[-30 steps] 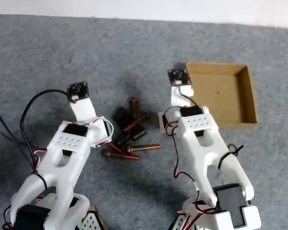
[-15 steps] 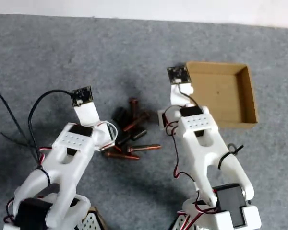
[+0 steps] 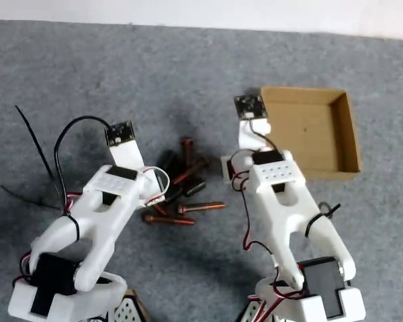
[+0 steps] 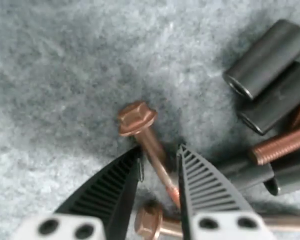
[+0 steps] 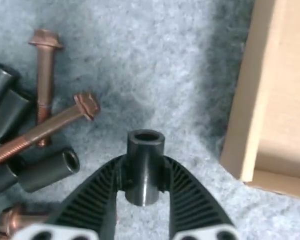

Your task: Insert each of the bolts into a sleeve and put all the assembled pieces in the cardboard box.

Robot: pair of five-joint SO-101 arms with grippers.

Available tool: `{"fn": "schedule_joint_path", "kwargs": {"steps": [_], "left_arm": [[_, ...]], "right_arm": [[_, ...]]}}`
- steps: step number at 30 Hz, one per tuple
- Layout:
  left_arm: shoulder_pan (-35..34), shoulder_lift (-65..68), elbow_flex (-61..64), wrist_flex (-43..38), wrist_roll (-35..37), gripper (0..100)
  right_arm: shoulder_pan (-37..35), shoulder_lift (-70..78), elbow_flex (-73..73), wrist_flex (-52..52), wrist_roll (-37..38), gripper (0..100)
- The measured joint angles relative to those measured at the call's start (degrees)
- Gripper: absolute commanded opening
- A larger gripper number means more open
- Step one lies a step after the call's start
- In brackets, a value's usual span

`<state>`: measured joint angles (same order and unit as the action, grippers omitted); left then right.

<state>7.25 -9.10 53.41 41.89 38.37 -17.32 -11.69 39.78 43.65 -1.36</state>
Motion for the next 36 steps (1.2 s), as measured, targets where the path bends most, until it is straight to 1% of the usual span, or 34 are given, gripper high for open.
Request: {"fn": "schedule_joint_path", "kwargs": {"steps": [2, 4, 5, 6, 10, 15, 18, 19, 23, 26, 32, 36], "left_arm": [[0.00, 0.00, -0.09, 0.00, 0.00, 9], [0.00, 0.00, -0.09, 0.00, -0.09, 1], [0.00, 0.00, -0.09, 0.00, 0.00, 0], [0.00, 0.00, -0.09, -0.09, 0.09, 2], [0.09, 0.26, -0.35, -0.62, -0.18, 0], [0.00, 0.44, -1.14, -0.44, -0.18, 0], [-1.49, -1.67, -1.41, -0.26, -0.53, 0], [-2.29, -2.99, -1.32, -0.26, -1.93, 0], [-5.54, -12.40, 0.35, -0.26, -4.31, 0], [-5.45, -21.45, 4.92, -0.26, -4.84, 0], [-5.63, -43.87, 14.95, -0.26, -5.27, 0], [-5.63, -60.57, 21.98, -0.18, -8.53, 0]], "right_arm": [[0.00, 0.00, 0.00, 0.00, 0.00, 0.5], [0.00, 0.00, 0.00, 0.00, 0.00, 0.5], [0.00, 0.00, 0.00, 0.00, 0.00, 0.5], [0.00, -0.18, 0.09, 0.00, 0.00, 0.5], [0.09, -0.18, 0.53, -0.35, 0.00, 0.5], [0.18, -0.18, 3.52, -4.22, 0.00, 0.5], [0.18, -0.26, 3.69, -5.27, 0.00, 0.5], [0.18, -0.35, 3.69, -5.45, 0.00, 0.5], [0.18, -2.64, 5.27, -5.98, 0.00, 0.5], [0.18, -8.18, 10.20, -9.14, 0.00, 0.5], [-0.70, -25.93, 23.82, -15.12, 0.00, 0.5], [-2.02, -38.24, 30.59, -15.91, 0.00, 0.5]]}}
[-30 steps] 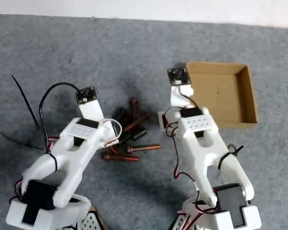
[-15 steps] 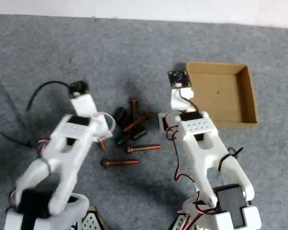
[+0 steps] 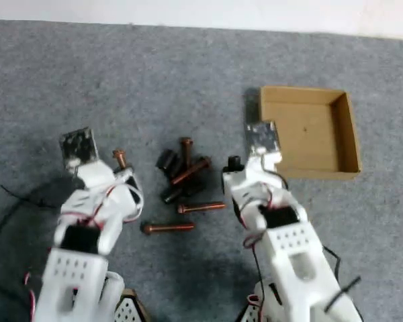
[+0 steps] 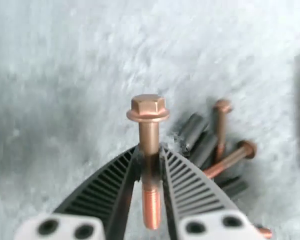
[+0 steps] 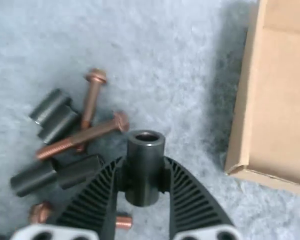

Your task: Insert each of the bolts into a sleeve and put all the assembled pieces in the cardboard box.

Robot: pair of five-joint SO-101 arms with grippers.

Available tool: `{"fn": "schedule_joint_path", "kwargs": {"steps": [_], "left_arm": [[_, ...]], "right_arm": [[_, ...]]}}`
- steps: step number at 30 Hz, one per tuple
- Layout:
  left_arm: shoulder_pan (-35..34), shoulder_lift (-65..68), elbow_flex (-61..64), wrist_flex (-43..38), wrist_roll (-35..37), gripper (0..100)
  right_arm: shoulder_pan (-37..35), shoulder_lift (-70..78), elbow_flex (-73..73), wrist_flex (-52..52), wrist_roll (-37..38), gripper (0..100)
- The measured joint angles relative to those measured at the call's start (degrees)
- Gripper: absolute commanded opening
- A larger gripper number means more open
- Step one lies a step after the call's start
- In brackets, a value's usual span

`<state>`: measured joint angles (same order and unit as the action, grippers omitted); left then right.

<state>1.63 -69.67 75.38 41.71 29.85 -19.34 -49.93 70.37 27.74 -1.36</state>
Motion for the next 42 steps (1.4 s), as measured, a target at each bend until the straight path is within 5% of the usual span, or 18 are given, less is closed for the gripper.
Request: {"fn": "schedule_joint_path", "kwargs": {"steps": [10, 17, 23, 42], "left_arm": [[0.09, -32.88, 9.41, 0.00, -3.25, 0], [1.14, -33.49, 8.00, 0.00, -3.25, 0], [8.97, -33.49, 2.55, 0.00, -3.16, 0], [21.98, -33.49, -0.53, 0.00, 2.29, 0]], "right_arm": [[-7.56, -22.95, 11.60, 0.00, 4.04, 0.5], [-9.49, -38.95, 19.34, 0.00, 4.13, 0.5], [-15.47, -52.31, 25.23, 0.00, 4.48, 0.5], [-17.49, -54.07, 25.49, -0.09, 13.10, 0.5]]}}
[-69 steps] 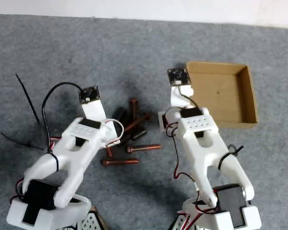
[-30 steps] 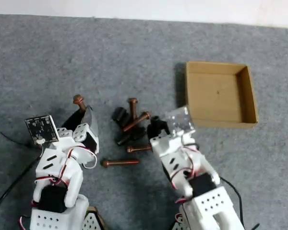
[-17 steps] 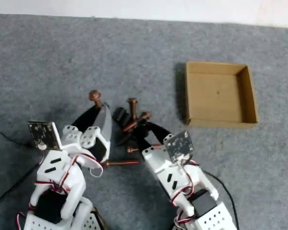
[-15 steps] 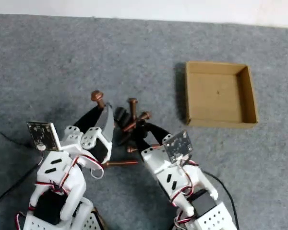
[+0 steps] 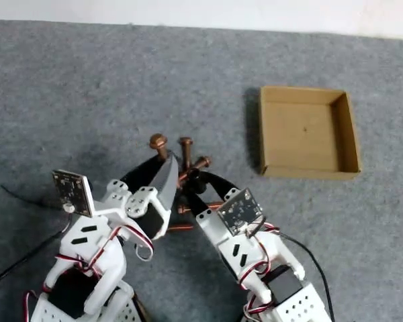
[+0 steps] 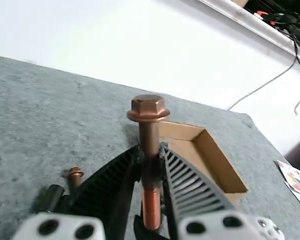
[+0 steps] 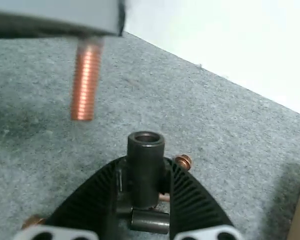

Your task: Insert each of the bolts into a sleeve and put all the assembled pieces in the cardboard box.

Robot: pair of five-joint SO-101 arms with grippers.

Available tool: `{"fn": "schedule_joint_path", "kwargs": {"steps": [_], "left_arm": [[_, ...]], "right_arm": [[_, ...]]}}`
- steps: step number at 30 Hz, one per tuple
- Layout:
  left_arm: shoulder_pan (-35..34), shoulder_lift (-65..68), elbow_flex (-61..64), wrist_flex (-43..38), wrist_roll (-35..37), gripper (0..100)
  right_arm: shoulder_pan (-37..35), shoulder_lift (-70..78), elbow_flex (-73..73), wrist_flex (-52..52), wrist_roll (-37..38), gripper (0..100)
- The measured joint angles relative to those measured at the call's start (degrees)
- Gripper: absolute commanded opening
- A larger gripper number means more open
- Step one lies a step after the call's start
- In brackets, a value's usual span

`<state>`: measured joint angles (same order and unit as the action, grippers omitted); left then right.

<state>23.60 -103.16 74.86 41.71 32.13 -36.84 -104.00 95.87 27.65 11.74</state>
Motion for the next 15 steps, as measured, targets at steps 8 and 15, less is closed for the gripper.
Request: {"fn": "schedule_joint_path", "kwargs": {"steps": [8, 15], "left_arm": [[1.58, -0.09, 7.21, -10.81, -0.09, 0], [1.49, 0.00, 13.63, -18.02, 0.00, 0]], "right_arm": [[0.00, 0.00, 0.00, 1.32, 3.96, 0.5], [0.00, 0.00, 0.00, 1.76, 4.04, 0.5]]}}
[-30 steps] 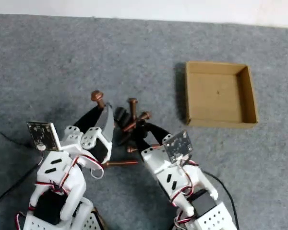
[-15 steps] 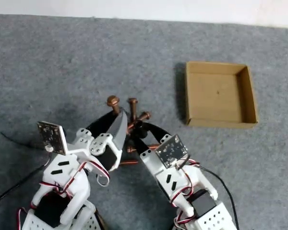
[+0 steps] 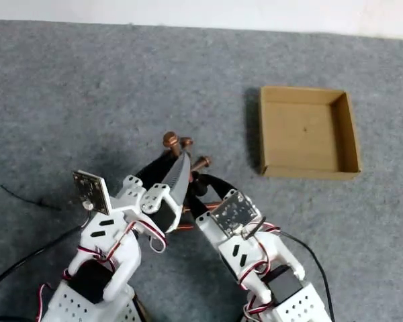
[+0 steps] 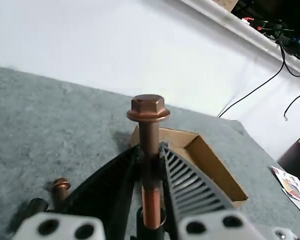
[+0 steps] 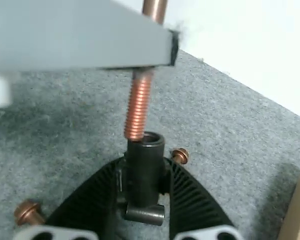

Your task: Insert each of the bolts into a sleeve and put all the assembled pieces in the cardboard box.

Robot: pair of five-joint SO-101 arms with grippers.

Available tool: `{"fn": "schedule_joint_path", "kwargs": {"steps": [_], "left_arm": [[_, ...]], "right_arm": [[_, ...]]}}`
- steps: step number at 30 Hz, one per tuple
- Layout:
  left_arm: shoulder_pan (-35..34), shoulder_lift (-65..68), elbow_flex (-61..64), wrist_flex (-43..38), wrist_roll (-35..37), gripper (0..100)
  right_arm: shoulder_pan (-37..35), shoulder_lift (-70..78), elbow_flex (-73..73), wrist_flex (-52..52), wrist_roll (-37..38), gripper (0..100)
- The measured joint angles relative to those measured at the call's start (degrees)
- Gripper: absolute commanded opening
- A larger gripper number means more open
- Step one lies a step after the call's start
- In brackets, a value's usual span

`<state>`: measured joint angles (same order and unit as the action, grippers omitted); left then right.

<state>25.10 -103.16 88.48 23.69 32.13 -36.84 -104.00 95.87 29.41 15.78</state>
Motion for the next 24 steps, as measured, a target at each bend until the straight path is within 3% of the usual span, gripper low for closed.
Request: {"fn": "schedule_joint_path", "kwargs": {"steps": [24], "left_arm": [[0.00, -0.09, 3.69, -4.13, 0.35, 0]], "right_arm": [[-0.35, 0.09, 0.00, 0.35, 0.09, 0.5]]}}
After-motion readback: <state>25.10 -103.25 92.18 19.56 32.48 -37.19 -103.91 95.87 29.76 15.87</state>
